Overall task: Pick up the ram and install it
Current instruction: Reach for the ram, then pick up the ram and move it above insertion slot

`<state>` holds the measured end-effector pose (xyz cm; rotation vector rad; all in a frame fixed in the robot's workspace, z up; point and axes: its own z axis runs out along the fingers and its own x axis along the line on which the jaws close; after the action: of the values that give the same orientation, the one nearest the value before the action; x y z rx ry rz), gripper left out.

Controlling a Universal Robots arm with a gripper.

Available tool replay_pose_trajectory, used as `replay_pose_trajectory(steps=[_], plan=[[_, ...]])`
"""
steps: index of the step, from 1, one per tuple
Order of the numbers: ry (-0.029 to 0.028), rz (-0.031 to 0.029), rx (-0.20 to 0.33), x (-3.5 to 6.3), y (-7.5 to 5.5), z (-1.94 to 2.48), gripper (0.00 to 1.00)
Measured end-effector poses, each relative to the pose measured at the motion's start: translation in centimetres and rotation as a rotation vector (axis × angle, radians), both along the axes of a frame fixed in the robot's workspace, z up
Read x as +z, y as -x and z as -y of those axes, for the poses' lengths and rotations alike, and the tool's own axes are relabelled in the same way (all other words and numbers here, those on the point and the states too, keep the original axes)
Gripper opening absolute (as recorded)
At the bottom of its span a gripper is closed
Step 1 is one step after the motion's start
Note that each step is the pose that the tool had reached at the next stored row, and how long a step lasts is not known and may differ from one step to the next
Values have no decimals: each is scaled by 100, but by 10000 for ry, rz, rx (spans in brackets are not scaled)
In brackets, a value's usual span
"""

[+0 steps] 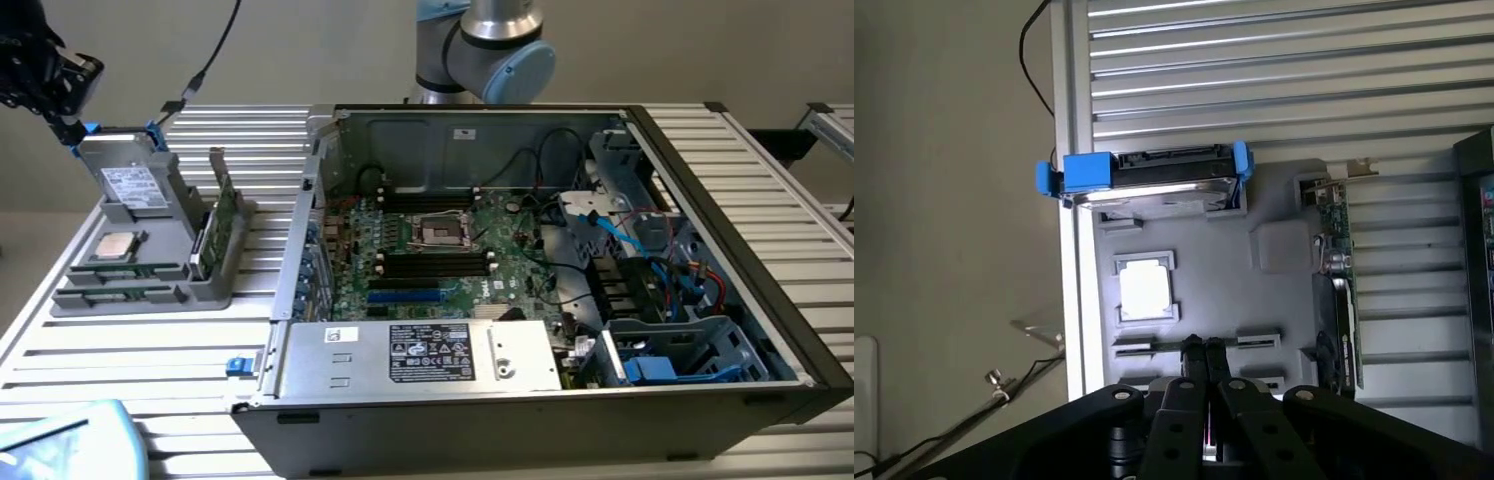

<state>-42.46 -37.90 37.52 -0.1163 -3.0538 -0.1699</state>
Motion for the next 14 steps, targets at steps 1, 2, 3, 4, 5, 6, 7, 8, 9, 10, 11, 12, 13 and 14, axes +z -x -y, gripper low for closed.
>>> replay_pose_trajectory(steps=[1,2,3,4,5,6,7,8,9,10,11,12,13,14], plan=[[0,0,0,0,0,0,10],[5,2,0,-1,1,0,10],[11,2,-1,-1,1,0,10],[11,2,0,-1,0,0,10],[12,2,0,-1,1,0,10],[11,2,0,-2,1,0,10],[12,2,0,-1,1,0,10],[12,2,0,-2,0,0,10],[12,2,0,-2,0,0,10],[12,2,0,-2,0,0,10],[13,2,-1,-1,1,0,10],[13,2,-1,-2,0,0,10],[13,2,-1,-1,1,0,10],[14,2,12,-2,1,-1,10]])
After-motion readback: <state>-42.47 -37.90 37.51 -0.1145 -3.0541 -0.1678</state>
